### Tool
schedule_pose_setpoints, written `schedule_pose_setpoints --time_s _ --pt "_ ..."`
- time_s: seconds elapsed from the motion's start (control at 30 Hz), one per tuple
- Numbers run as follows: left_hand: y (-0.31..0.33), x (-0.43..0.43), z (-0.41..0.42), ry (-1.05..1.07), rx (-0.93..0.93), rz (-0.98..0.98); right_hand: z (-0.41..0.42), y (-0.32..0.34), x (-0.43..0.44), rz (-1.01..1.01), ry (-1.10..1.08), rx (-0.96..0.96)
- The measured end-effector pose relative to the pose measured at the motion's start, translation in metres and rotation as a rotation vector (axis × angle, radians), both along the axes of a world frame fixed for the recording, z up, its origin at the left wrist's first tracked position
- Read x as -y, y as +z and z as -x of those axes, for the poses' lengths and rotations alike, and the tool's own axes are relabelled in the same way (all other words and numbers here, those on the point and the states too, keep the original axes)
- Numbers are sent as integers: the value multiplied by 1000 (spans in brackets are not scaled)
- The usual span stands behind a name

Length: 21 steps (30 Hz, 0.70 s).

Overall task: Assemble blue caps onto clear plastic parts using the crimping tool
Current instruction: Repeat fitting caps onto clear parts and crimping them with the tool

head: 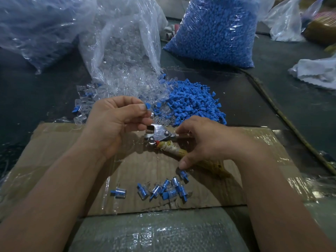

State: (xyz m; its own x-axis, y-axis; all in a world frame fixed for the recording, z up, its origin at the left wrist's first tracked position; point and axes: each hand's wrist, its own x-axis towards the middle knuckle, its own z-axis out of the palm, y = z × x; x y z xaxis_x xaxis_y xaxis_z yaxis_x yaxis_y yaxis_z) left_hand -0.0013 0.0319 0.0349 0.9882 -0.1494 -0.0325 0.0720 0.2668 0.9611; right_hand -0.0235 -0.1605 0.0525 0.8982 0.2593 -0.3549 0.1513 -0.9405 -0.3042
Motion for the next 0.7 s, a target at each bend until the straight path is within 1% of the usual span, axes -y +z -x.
schedule_pose_setpoints --time_s 0.1,0.23,0.37,0.53,0.7 --pt "-2 -1 -1 -6 9 11 -1 -1 -4 21 -20 24" --pt "-6 -1 -2 -21 17 35 -2 0 -8 62 -12 142" --pt "-8 -2 -5 1 26 53 -3 -1 -12 61 -50 217" --pt "-8 -2 -5 44 56 75 -6 -8 -16 142 -30 310" --pt "-8 -2 -6 70 66 85 -8 -12 -10 90 -83 353"
